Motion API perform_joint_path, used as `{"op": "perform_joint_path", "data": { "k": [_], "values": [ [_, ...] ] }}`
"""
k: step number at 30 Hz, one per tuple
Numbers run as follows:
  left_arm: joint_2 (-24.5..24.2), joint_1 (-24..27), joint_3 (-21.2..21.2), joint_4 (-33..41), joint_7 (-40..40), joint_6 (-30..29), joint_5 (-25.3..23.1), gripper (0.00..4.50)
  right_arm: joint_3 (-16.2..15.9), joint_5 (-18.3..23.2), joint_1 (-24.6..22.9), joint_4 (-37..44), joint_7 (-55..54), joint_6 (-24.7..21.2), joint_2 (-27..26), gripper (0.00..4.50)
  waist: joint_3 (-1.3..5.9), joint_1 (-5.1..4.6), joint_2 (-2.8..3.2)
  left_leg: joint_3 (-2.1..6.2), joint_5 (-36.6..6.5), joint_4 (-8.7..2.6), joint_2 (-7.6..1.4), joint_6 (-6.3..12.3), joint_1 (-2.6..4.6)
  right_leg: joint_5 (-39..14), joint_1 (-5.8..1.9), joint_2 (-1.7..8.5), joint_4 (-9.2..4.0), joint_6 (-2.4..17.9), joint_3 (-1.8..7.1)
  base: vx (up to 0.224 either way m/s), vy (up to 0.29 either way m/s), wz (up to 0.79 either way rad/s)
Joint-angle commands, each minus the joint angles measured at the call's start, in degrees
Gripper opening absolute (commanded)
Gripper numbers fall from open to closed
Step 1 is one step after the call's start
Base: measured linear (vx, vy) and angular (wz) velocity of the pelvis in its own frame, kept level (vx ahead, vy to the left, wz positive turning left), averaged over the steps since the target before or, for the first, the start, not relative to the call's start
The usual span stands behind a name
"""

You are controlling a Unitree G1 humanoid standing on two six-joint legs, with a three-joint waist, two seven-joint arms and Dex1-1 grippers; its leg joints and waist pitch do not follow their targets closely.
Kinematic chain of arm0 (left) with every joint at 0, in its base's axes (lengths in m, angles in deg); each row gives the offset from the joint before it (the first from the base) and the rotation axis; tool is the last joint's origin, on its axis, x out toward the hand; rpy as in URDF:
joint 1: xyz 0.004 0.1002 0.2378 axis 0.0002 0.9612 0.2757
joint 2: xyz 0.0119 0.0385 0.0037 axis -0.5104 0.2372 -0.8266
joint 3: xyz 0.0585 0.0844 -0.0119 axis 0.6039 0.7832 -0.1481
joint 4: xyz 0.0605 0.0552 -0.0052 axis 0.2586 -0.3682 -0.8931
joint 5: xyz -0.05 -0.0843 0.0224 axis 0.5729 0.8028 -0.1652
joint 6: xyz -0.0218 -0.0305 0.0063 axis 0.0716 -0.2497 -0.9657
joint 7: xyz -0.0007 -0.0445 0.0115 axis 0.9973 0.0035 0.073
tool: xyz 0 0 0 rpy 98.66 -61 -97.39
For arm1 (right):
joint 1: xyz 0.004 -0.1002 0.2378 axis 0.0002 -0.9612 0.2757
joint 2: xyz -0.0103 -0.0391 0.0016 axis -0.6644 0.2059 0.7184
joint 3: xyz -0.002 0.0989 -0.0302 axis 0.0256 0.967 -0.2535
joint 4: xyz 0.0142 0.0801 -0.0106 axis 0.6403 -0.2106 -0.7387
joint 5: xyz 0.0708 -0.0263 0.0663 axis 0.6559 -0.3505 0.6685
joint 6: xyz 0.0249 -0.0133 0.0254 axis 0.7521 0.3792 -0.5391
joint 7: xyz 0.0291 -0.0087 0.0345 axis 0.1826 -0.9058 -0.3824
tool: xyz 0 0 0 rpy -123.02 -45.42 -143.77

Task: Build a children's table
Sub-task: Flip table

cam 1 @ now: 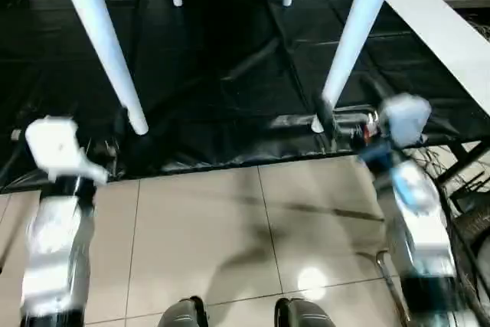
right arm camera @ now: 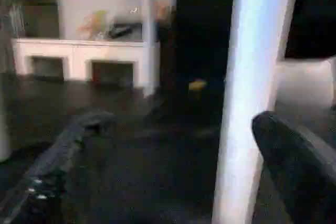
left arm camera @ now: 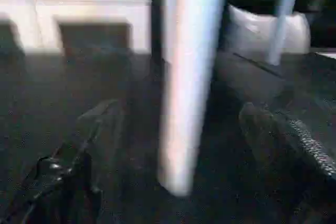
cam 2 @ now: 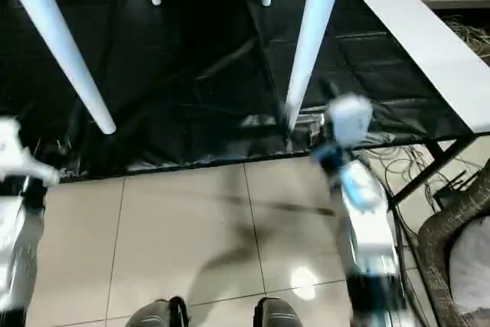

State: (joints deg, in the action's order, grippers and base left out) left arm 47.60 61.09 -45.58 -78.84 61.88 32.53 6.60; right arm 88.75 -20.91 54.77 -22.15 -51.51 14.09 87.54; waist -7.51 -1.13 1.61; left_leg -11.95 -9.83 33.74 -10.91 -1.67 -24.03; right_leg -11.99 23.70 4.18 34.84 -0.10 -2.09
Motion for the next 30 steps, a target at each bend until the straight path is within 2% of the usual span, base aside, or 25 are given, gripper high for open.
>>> {"op": "perform_joint_path", "data": {
  "k": [1, 2, 3, 4, 6, 8, 9, 11, 12, 13, 14, 15, 16, 17, 18, 21, 22, 23, 24, 25, 26, 27, 28, 29, 30],
  "values": [
    [0.01, 1.51, 2.10, 2.25, 2.35, -3.94, 2.36, 4.37, -1.16, 1.60, -1.35, 3.09, 0.75, -4.17, 0.74, 4.50, 3.06, 0.08, 0.74, 1.59, -16.32, -5.10, -2.66, 1.10, 2.28, -5.65, -1.63, 2.58, -4.39, 9.83, 2.39, 0.000, 0.000, 0.00],
    [-0.16, 2.16, 2.92, 2.87, 2.92, -4.75, 2.71, 4.37, -1.47, 1.96, -2.04, 3.76, 0.90, -5.28, 1.01, 4.50, 3.05, 0.05, 0.74, 1.59, -16.66, -5.04, -2.60, 1.04, 2.28, -6.29, -1.56, 2.65, -4.45, 9.78, 2.39, 0.000, 0.000, 0.00],
    [-0.45, 6.09, 7.86, 6.33, 5.40, -6.99, 3.65, 4.37, -3.37, 3.09, -6.35, 6.52, 2.20, -9.11, 2.59, 4.50, 2.55, 0.43, 1.12, 1.75, -17.76, -5.32, -2.79, 0.62, 2.31, -8.60, -1.56, 2.85, -4.87, 8.89, 2.51, 0.000, 0.000, 0.00],
    [-0.34, 7.90, 10.06, 7.82, 6.27, -7.34, 3.85, 4.37, -4.27, 3.55, -8.49, 7.64, 3.03, -10.57, 3.48, 4.50, 2.21, 0.47, 1.19, 1.83, -18.17, -5.41, -2.93, 0.55, 2.19, -8.72, -1.54, 2.90, -4.91, 8.57, 2.60, 0.000, 0.000, 0.00],
    [0.28, 10.98, 13.23, 9.78, 7.48, -6.56, 4.02, 4.37, -5.66, 4.46, -11.92, 9.08, 4.89, -12.54, 5.26, 4.50, 2.20, 0.51, 0.86, 1.72, -19.12, -5.53, -2.82, 0.23, 2.30, -9.58, -1.57, 2.82, -5.13, 7.97, 2.56, 0.000, 0.000, 0.00],
    [0.28, 10.98, 13.23, 9.78, 7.48, -6.56, 4.02, 4.37, -5.66, 4.46, -11.92, 9.08, 4.89, -12.54, 5.26, 4.50, 2.21, 0.54, 0.90, 1.80, -18.65, -5.52, -2.75, 0.35, 2.13, -10.20, -1.70, 2.92, -5.25, 7.65, 2.54, 0.000, 0.000, 0.00],
    [0.23, 14.73, 15.31, 10.93, 9.25, -4.62, 4.19, 4.37, -7.14, 5.30, -14.36, 9.95, 8.52, -14.19, 8.26, 4.50, 1.92, 0.49, 0.34, 1.86, -18.67, -5.54, -2.63, 0.62, 1.95, -11.78, -1.68, 3.03, -5.30, 7.22, 2.60, 0.000, 0.000, 0.00],
    [-0.28, 17.76, 16.29, 11.39, 11.17, -3.49, 4.08, 4.37, -8.23, 5.56, -15.87, 10.34, 11.54, -15.16, 10.61, 4.50, 1.59, 0.16, 0.59, 1.84, -17.78, -5.55, -2.67, 1.08, 1.89, -12.30, -1.64, 3.13, -5.54, 6.50, 2.61, 0.000, 0.000, 0.00],
    [-0.42, 18.59, 16.39, 11.46, 11.70, -3.34, 3.98, 4.37, -8.43, 5.60, -16.27, 10.43, 12.26, -15.50, 11.17, 4.50, 1.34, -0.07, -0.33, 1.75, -17.85, -5.46, -2.58, 1.44, 1.86, -12.59, -1.56, 3.00, -5.77, 6.16, 2.61, 0.000, 0.000, 0.00],
    [-0.46, 20.82, 16.39, 11.30, 12.26, -3.46, 3.31, 4.37, -8.57, 5.28, -17.19, 9.76, 13.44, -16.53, 12.12, 4.50, 1.42, 0.10, 0.23, 1.96, -17.13, -5.52, -2.77, 1.67, 1.96, -12.23, -1.78, 3.14, -5.57, 5.72, 2.65, 0.000, 0.000, 0.00],
    [-0.42, 21.37, 16.36, 11.20, 12.24, -3.57, 3.08, 4.37, -8.55, 5.12, -17.39, 9.42, 13.62, -16.80, 12.28, 4.50, 1.23, -0.12, -0.75, 1.90, -16.33, -5.47, -2.67, 2.24, 1.73, -11.57, -1.80, 3.12, -5.35, 5.53, 2.69, 0.000, 0.000, 0.00],
    [-0.32, 22.63, 16.30, 10.97, 12.13, -3.86, 2.54, 4.37, -8.50, 4.73, -17.84, 8.59, 13.98, -17.44, 12.61, 4.50, 1.18, -0.06, -0.29, 1.82, -16.82, -5.55, -2.81, 2.20, 2.13, -12.18, -1.50, 3.09, -5.67, 5.75, 2.72, 0.000, 0.000, 0.00],
    [-0.46, 23.39, 16.46, 10.00, 11.27, -3.86, 1.24, 4.37, -8.58, 4.79, -18.13, 7.34, 13.62, -18.66, 12.49, 4.50, 1.16, -0.08, -0.71, 1.76, -17.11, -5.50, -2.81, 2.13, 2.19, -12.38, -1.47, 3.04, -5.77, 5.90, 2.74, 0.000, 0.000, 0.00],
    [-0.46, 23.39, 16.46, 10.00, 11.27, -3.86, 1.24, 4.37, -8.58, 4.79, -18.13, 7.34, 13.62, -18.66, 12.49, 4.50, 0.96, 0.01, -0.49, 1.85, -17.58, -5.65, -2.84, 1.59, 2.29, -12.94, -1.45, 3.08, -5.78, 6.36, 2.72, 0.000, 0.000, 0.00],
    [-0.64, 23.04, 16.66, 6.41, 7.79, -4.96, -1.88, 4.37, -8.73, 4.22, -17.97, 3.92, 11.37, -19.91, 11.35, 4.50, 1.16, 0.12, -0.62, 1.84, -17.47, -5.61, -2.96, 1.14, 2.58, -12.20, -1.46, 2.98, -5.74, 6.77, 2.74, 0.000, 0.000, 0.00],
    [0.20, 20.78, 16.29, 1.13, 4.57, -6.71, -3.35, 4.37, -8.86, 2.37, -16.71, -1.33, 7.98, -21.10, 9.80, 4.50, 0.69, -0.01, -0.86, 1.74, -18.93, -5.68, -2.62, 0.11, 2.78, -14.51, -1.26, 3.02, -5.86, 7.05, 2.75, 0.000, 0.000, 0.00],
    [0.52, 19.95, 15.99, -1.38, 3.46, -7.17, -3.80, 4.37, -9.08, 1.38, -16.34, -3.61, 6.45, -21.39, 9.00, 4.50, 1.14, 0.10, -0.82, 1.87, -18.19, -5.48, -2.58, -0.48, 2.89, -14.56, -1.46, 3.20, -5.73, 7.30, 2.83, 0.000, 0.000, 0.00],
    [1.78, 16.79, 15.71, -9.09, 2.17, -6.31, -4.47, 4.37, -9.56, -0.61, -14.82, -10.41, 3.76, -21.18, 6.95, 4.50, 1.69, 0.17, -1.30, 1.93, -17.40, -5.41, -2.63, -0.58, 2.81, -13.61, -1.95, 3.21, -5.60, 7.58, 2.79, 0.000, 0.000, 0.00],
    [2.36, 13.91, 16.24, -16.26, 1.69, -4.86, -5.65, 4.37, -10.12, -1.87, -13.04, -17.55, 2.29, -20.53, 4.87, 4.50, 1.65, 0.21, -1.01, 1.92, -16.49, -5.40, -2.62, -0.48, 2.89, -12.81, -1.73, 3.32, -5.53, 7.94, 2.78, 0.000, 0.000, 0.00],
    [2.52, 13.11, 16.38, -18.24, 1.55, -4.46, -5.98, 4.37, -10.27, -2.22, -12.55, -19.53, 1.88, -20.35, 4.29, 4.50, 1.84, 0.04, -0.83, 1.73, -16.00, -5.21, -2.34, -0.37, 2.91, -12.06, -1.58, 3.12, -5.44, 8.52, 2.74, 0.000, 0.000, 0.00],
    [2.92, 10.09, 16.85, -26.35, 1.14, -2.88, -7.20, 4.37, -10.72, -3.55, -10.58, -27.52, -0.25, -19.07, 1.66, 4.50, 2.33, 0.22, -0.35, 1.89, -16.51, -4.99, -2.14, -0.76, 2.98, -12.91, -1.67, 3.72, -5.65, 9.54, 2.81, 0.000, 0.000, 0.00],
    [3.54, 7.55, 16.98, -33.48, 0.50, -1.84, -7.99, 4.37, -10.85, -4.76, -8.21, -35.96, -2.27, -17.37, -0.81, 4.50, 2.47, 0.04, -0.60, 1.82, -15.56, -4.82, -2.17, -0.93, 2.90, -10.87, -1.84, 3.51, -5.33, 9.97, 2.82, 0.000, 0.000, 0.00],
    [4.28, 6.15, 16.31, -38.20, -0.82, -2.40, -7.87, 4.37, -10.68, -5.29, -6.35, -42.49, -3.95, -16.43, -2.58, 4.50, 2.52, -0.01, -0.33, 1.85, -14.13, -4.79, -2.13, -0.76, 2.72, -6.78, -1.99, 3.51, -4.97, 11.44, 2.73, 0.000, 0.000, 0.00],
    [4.53, 5.66, 16.07, -39.85, -1.29, -2.60, -7.83, 4.37, -10.62, -5.48, -5.70, -44.78, -4.54, -16.10, -3.21, 4.50, 2.41, 0.32, 0.46, 2.05, -13.97, -4.93, -2.26, -0.67, 2.56, -4.80, -2.19, 3.78, -4.64, 12.08, 2.71, 0.000, 0.000, 0.00],
    [4.53, 5.66, 16.07, -39.85, -1.29, -2.60, -7.83, 4.37, -10.62, -5.48, -5.70, -44.78, -4.54, -16.10, -3.21, 4.50, 2.72, 0.08, 0.00, 1.94, -13.21, -4.78, -2.31, -0.08, 2.54, -1.41, -2.47, 3.70, -4.44, 13.67, 2.63, 0.000, 0.000, 0.00]
  ]
}}
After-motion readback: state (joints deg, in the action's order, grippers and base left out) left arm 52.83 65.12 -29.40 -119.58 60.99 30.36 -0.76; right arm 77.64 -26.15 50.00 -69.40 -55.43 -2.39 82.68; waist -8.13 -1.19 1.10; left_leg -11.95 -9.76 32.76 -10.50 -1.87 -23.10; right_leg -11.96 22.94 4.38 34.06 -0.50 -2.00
